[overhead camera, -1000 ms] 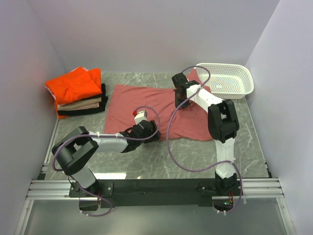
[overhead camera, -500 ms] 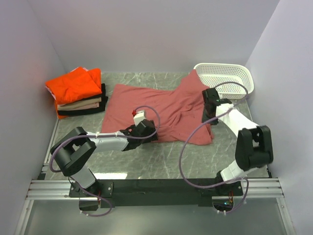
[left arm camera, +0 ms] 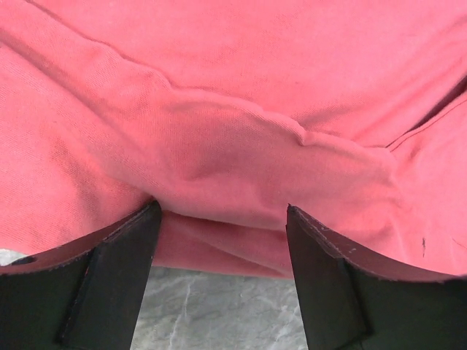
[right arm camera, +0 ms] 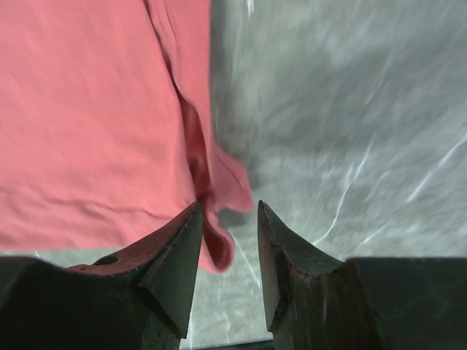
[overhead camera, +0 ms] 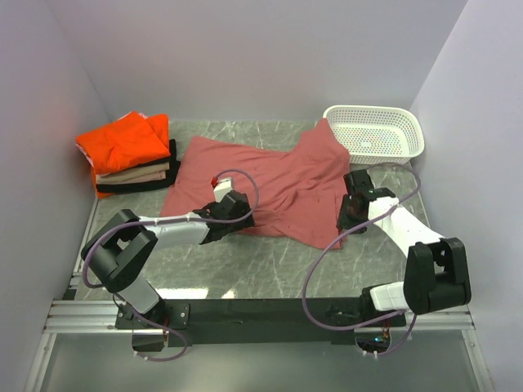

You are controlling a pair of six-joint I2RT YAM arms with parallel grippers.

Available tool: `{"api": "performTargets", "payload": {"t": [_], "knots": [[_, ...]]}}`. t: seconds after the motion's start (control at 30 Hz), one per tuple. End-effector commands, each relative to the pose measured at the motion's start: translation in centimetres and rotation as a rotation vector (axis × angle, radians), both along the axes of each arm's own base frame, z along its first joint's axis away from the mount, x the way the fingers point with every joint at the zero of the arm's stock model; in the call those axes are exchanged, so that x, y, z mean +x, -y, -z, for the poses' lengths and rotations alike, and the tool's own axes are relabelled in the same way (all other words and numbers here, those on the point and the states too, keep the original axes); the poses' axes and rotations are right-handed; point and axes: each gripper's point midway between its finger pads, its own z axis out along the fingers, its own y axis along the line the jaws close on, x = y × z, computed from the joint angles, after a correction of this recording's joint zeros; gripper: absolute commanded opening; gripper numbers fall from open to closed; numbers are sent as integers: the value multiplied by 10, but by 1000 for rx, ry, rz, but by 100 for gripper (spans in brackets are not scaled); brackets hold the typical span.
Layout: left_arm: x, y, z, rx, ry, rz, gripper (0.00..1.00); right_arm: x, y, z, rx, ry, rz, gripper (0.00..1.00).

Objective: Fold and stack the t-shirts
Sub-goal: Fold the tshirt

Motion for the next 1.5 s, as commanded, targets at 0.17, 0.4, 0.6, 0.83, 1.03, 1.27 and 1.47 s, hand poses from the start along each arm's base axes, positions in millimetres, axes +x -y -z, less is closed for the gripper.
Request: {"api": "performTargets", "payload": {"t": [0.17,0.4,0.6,0.83,1.03,1.27,1.47], "knots": [[-18,-26,27,115,-121,22,77,-20,-32,1,180,-12,-30,44],[-18,-28,28,117,-128,20,77,-28,-40,1,198,-11,-51,45],[-18,-28,29,122,-134,28,77,-33,-41,7,200,-29,-48,45],[-19,-31,28,129,-134,28,77,-32,-37,9,174,-34,-30,7],[-21,-43,35,158,-158,18,77,-31,-24,-13,111,-1,4,0],[-20,-55,34,165,-164,11,77,-38,-5,-36,21,8,40,0],[-25,-45,38,125,-176,61,77,-53,-2,-33,14,-23,53,0]]}}
